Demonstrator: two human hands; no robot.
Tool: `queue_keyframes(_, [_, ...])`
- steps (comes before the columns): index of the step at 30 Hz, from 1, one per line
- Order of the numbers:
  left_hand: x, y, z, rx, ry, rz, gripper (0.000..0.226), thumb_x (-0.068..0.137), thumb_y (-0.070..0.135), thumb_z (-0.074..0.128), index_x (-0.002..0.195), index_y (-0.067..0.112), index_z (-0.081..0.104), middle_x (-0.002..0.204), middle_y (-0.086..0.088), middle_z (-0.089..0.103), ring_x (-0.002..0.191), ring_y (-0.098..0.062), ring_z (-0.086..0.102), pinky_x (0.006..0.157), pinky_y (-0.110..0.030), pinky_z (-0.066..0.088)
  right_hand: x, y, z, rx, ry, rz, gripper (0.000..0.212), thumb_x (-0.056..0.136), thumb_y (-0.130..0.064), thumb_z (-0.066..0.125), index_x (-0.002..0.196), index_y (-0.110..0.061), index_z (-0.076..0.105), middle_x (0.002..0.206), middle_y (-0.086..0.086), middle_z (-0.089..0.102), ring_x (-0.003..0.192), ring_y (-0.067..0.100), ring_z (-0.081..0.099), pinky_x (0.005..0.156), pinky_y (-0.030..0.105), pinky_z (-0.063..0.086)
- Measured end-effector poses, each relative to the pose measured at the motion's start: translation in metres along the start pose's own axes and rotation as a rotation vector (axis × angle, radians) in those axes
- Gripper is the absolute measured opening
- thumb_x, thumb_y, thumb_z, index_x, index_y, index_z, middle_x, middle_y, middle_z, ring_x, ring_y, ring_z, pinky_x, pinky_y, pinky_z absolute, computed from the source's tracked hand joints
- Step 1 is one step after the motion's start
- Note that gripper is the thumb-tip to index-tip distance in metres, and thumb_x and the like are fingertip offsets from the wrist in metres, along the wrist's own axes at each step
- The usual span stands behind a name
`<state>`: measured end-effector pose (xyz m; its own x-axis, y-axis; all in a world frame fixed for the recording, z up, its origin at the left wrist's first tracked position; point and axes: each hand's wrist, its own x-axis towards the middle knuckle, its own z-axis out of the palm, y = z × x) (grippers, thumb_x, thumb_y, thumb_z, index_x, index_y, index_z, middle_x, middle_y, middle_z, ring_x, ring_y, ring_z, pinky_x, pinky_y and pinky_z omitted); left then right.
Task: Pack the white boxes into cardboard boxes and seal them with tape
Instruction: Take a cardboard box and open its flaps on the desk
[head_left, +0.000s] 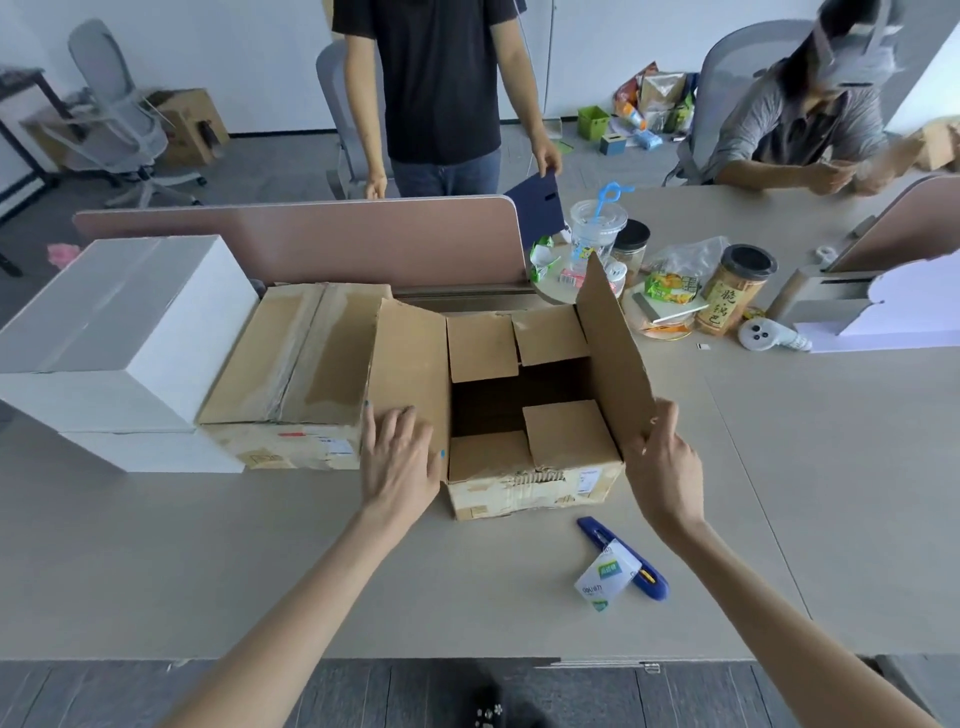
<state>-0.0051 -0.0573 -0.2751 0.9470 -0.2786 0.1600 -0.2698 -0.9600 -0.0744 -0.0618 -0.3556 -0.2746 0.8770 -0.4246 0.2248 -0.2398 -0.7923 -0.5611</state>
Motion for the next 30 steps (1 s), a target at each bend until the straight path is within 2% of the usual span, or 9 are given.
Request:
queue_keyframes(5, [0.007, 0.035, 0.012, -0.137, -0.232, -0.078, 0.053, 0.099, 0.044, 0.046, 0.147, 0.023, 0.036, 0.155, -0.007, 0.032, 0.131, -0.031, 0.043, 0.101, -0.046, 0.043, -0.009, 0.009, -0.016, 0.135, 0.092, 0.159, 0.037, 0.087, 0.002, 0.044, 0.117, -0.015, 0.032, 0.098, 0.01, 0.066, 0.061, 0.039, 0.05, 0.055, 0.035, 0.035])
queue_keyframes(9, [0.013, 0.055, 0.026, -0.31, -0.262, -0.094, 0.062, 0.101, 0.029, 0.049, 0.155, 0.027, 0.019, 0.16, -0.013, 0.018, 0.129, -0.039, 0.043, 0.09, -0.041, 0.05, -0.009, 0.017, -0.023, 0.101, 0.154, 0.254, 0.049, 0.083, 0.0, 0.049, 0.122, -0.021, 0.028, 0.105, 0.008, 0.063, 0.076, 0.037, 0.057, 0.062, 0.037, 0.041])
queue_keyframes(11, [0.018, 0.056, 0.037, -0.409, -0.241, -0.12, 0.064, 0.099, 0.015, 0.051, 0.155, 0.026, 0.021, 0.158, -0.016, 0.021, 0.123, -0.042, 0.049, 0.092, -0.043, 0.05, -0.002, 0.025, -0.023, -0.075, 0.254, 0.132, 0.068, 0.076, 0.004, 0.058, 0.135, -0.017, 0.03, 0.123, 0.012, 0.054, 0.105, 0.035, 0.055, 0.086, 0.043, 0.046])
queue_keyframes(15, [0.026, 0.053, 0.049, -0.599, -0.166, -0.136, 0.065, 0.091, 0.002, 0.055, 0.15, 0.02, 0.033, 0.138, -0.014, 0.042, 0.089, -0.03, 0.06, 0.069, -0.037, 0.054, 0.013, 0.037, -0.021, -0.512, 0.172, -0.186, 0.082, 0.066, 0.019, 0.059, 0.142, -0.007, 0.044, 0.151, 0.023, 0.033, 0.141, 0.039, 0.031, 0.122, 0.047, 0.012])
queue_keyframes(17, [0.028, 0.053, 0.05, -0.652, -0.137, -0.152, 0.063, 0.09, 0.0, 0.057, 0.147, 0.017, 0.036, 0.132, -0.01, 0.047, 0.081, -0.022, 0.06, 0.058, -0.025, 0.047, 0.016, 0.037, -0.013, -0.599, 0.093, -0.257, 0.064, 0.069, 0.015, 0.065, 0.13, -0.002, 0.056, 0.145, 0.024, 0.043, 0.137, 0.041, 0.037, 0.12, 0.052, 0.018])
queue_keyframes(20, [0.032, 0.051, 0.054, -0.813, -0.084, -0.212, 0.062, 0.086, -0.008, 0.058, 0.143, 0.013, 0.041, 0.142, -0.007, 0.048, 0.1, -0.016, 0.058, 0.086, -0.024, 0.041, 0.018, 0.034, -0.001, -0.62, -0.022, -0.213, 0.04, 0.076, 0.001, 0.072, 0.116, -0.001, 0.063, 0.134, 0.022, 0.054, 0.126, 0.04, 0.049, 0.111, 0.054, 0.034])
queue_keyframes(23, [0.035, 0.036, 0.066, -0.878, -0.044, -0.227, 0.064, 0.081, -0.011, 0.06, 0.137, 0.014, 0.045, 0.138, -0.005, 0.054, 0.059, -0.009, 0.049, 0.074, -0.03, 0.042, 0.017, 0.032, 0.009, -0.521, -0.11, -0.102, 0.044, 0.082, -0.024, 0.073, 0.12, -0.005, 0.06, 0.136, 0.018, 0.053, 0.126, 0.036, 0.048, 0.101, 0.05, 0.041])
queue_keyframes(25, [0.034, 0.024, 0.069, -0.892, -0.018, -0.217, 0.065, 0.077, -0.013, 0.061, 0.136, 0.012, 0.047, 0.138, -0.004, 0.055, 0.06, -0.014, 0.052, 0.074, -0.031, 0.045, 0.014, 0.028, 0.016, -0.433, -0.158, -0.054, 0.046, 0.087, -0.034, 0.067, 0.124, -0.008, 0.056, 0.137, 0.012, 0.052, 0.125, 0.032, 0.049, 0.089, 0.045, 0.046])
queue_keyframes(30, [0.026, 0.005, 0.066, -0.924, 0.035, -0.206, 0.063, 0.075, -0.019, 0.059, 0.133, 0.005, 0.051, 0.134, -0.006, 0.057, 0.058, 0.007, 0.04, 0.07, -0.01, 0.035, 0.016, 0.015, 0.031, -0.053, -0.333, 0.086, 0.019, 0.094, -0.015, 0.042, 0.11, -0.012, 0.053, 0.098, 0.011, 0.067, 0.08, 0.036, 0.058, 0.066, 0.038, 0.048])
